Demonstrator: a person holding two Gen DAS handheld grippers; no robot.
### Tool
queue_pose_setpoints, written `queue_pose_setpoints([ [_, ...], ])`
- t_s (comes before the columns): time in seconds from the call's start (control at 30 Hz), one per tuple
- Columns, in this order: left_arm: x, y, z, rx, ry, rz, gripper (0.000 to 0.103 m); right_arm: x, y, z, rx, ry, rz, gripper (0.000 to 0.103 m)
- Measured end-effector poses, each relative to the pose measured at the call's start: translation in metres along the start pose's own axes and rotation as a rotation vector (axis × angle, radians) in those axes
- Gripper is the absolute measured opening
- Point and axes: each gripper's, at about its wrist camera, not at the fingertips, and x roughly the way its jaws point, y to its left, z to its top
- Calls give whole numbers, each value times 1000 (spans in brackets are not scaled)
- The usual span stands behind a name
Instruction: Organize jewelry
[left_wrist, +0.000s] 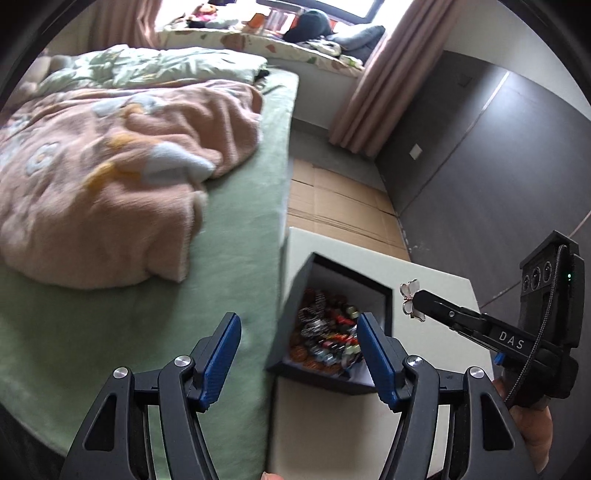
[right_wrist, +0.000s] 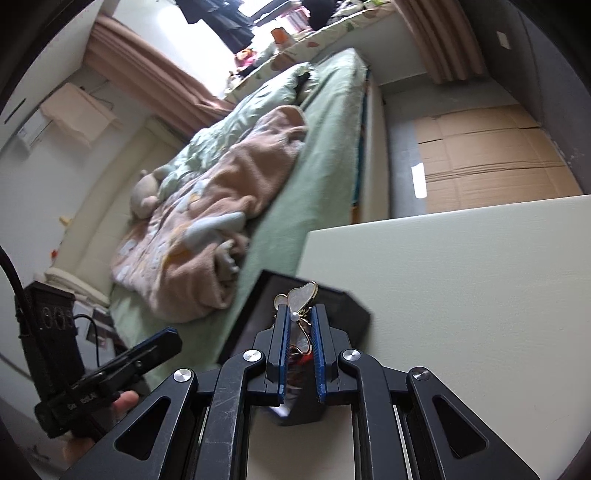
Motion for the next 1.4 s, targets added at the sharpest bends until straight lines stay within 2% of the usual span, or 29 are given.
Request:
queue_pose_setpoints([
  [0.13,-15,14,-6,-19,-10,21,66,16,18,-8,-8,30,37,13],
  [0.23,-24,20,-10,-28,-16,31,66,25,27,-15,15,34,97,14],
  [0.27,-27,22,-12,-30,-19,33,66,27,28,-16,28,41,103,18],
  [0.33,-33,22,-14,-29,-26,39,66,29,25,-19,65,53,111,57],
  [0.37,-34,21,-15,-26,-29,41,66,25,22,-21,77,40,111,61],
  [0.53,-43,14,-24,-14,-38,37,67,5,18,-27,83,28,103,65],
  [0.57,-44,12,-26,-10,-41,35,68,0,17,-28,76,24,88,68],
  [0.63,-48,8,-29,-3,-52,33,75,-11,15,-32,69,9,57,81],
  [0.77,-58,-7,-33,11,-87,30,80,-38,16,-41,44,-19,-1,82],
  [0.87,-64,-19,-37,33,-101,29,84,-57,16,-49,24,-46,-52,95],
  [0.93,-69,-27,-39,46,-114,24,93,-68,17,-54,19,-56,-67,96],
  [1.0,-73,-35,-43,59,-133,23,97,-80,22,-59,-10,-62,-92,96],
  [1.07,-77,-43,-46,84,-152,30,99,-93,24,-67,-27,-89,-106,97],
  [1.13,-79,-50,-48,103,-158,42,99,-103,23,-76,-24,-109,-112,103],
  [1.4,-92,-77,-59,155,-199,66,103,-140,8,-104,51,-199,-208,103],
])
